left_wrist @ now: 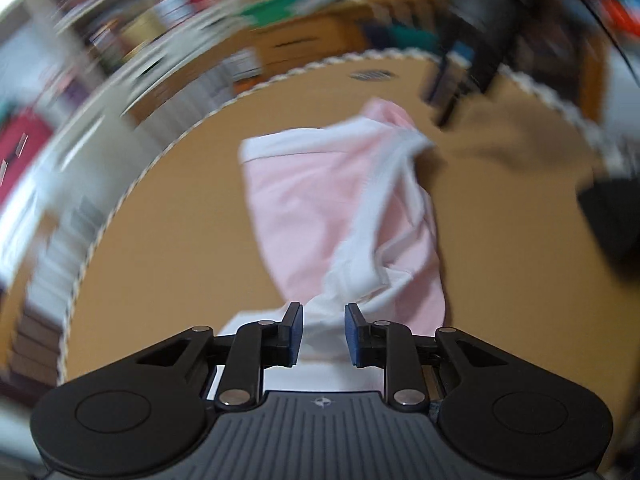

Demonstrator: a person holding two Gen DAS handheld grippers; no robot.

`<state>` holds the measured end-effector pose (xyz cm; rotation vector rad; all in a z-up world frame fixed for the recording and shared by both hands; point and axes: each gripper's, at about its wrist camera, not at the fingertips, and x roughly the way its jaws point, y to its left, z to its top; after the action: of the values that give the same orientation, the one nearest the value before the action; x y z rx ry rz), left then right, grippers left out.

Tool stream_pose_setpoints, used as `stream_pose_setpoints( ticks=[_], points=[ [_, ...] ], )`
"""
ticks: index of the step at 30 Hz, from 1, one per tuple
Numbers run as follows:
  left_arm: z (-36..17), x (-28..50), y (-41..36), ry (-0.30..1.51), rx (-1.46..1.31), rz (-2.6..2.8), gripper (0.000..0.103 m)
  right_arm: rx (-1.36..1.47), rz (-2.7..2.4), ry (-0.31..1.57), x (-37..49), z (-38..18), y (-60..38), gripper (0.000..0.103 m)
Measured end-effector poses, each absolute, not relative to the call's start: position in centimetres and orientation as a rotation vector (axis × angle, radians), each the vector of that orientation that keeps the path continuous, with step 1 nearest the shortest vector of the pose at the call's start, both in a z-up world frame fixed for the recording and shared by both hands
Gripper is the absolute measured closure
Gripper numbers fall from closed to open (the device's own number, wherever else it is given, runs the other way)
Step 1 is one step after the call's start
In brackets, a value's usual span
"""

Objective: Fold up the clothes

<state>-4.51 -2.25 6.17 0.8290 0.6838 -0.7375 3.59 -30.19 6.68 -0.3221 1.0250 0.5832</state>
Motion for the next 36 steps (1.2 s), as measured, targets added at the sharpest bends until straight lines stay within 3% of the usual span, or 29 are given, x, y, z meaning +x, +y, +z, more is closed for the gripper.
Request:
stream_pose_setpoints(
  ticks=[2,4,9,11,13,17,19,20,29,36],
  points=[
    [5.7,-4.5,-2.8,0.652,0.898,-0.779,0.075,-0.368,0.618,1.023,3.6,6.5,-29.8,0.062],
    [5.7,-4.2,-2.7,0.635,0.896,-0.792,0.063,-0.447,0.643,1.012,3.4,5.9,-29.3,0.062],
    [4.6,-3.2,-2.7,0.655,0.932,-0.829,0.061,-0.688,0.685,0.983,2.9,4.1,-28.6,0.062],
    [2.9,-2.2,-2.9,0.687,0.939,-0.823,0.065,-0.776,0.711,0.946,2.7,3.3,-28.0,0.063],
    [1.6,-0.8,-2.9,0.739,0.879,-0.825,0.089,-0.828,0.725,0.877,2.5,3.2,-27.1,0.063],
    [1.1,1.0,-1.9,0.784,0.755,-0.804,0.093,-0.9,0.765,0.749,1.9,3.6,-25.8,0.064],
    [1.6,1.5,-0.8,0.775,0.723,-0.777,0.094,-0.933,0.793,0.685,1.5,4.0,-25.4,0.074],
    [2.1,1.6,-0.2,0.769,0.706,-0.762,0.094,-0.926,0.81,0.679,1.6,4.4,-25.3,0.092],
    [6.8,3.0,5.5,0.705,0.547,-0.632,0.094,-0.551,0.827,0.753,4.4,11.7,-26.5,0.094],
    [15.3,1.0,9.2,0.57,0.369,-0.573,0.094,-0.215,0.84,0.716,4.3,20.5,-28.9,0.096]
  ],
)
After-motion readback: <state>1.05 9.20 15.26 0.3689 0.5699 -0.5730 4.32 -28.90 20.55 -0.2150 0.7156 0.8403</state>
